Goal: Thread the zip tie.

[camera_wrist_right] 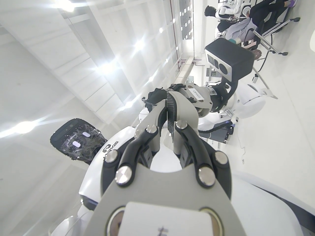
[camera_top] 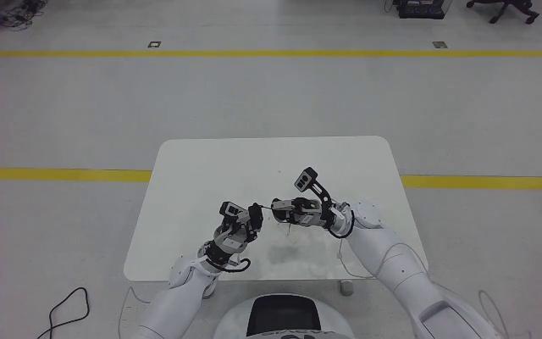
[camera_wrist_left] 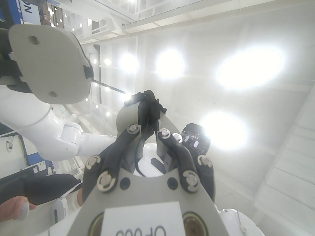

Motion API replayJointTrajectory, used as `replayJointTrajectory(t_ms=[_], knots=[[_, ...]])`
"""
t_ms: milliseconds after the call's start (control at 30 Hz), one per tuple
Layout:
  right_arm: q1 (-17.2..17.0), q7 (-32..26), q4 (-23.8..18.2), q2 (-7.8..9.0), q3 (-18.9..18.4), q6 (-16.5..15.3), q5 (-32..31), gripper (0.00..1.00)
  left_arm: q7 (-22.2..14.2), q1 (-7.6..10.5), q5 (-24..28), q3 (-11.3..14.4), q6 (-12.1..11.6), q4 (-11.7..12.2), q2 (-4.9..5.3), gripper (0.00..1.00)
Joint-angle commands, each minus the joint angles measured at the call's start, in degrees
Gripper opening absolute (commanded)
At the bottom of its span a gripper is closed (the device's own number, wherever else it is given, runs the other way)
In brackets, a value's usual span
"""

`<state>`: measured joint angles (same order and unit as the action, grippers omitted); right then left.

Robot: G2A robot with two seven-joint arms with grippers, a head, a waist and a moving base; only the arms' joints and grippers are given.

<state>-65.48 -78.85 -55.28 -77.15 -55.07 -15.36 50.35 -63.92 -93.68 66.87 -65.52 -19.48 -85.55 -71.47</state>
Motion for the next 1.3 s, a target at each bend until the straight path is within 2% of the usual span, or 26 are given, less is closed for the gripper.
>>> replayJointTrajectory(t_ms=[0, 1267], knots=[[0.0, 0.0, 0.2, -0.04, 0.0, 0.0, 0.0, 0.0, 0.0, 0.0, 0.0, 0.0, 0.0, 0.0, 0.0, 0.0], [0.4, -0.7, 2.8, -0.76, -0.1, 0.1, -0.1, 0.0, 0.0, 0.0, 0.0, 0.0, 0.0, 0.0, 0.0, 0.0]])
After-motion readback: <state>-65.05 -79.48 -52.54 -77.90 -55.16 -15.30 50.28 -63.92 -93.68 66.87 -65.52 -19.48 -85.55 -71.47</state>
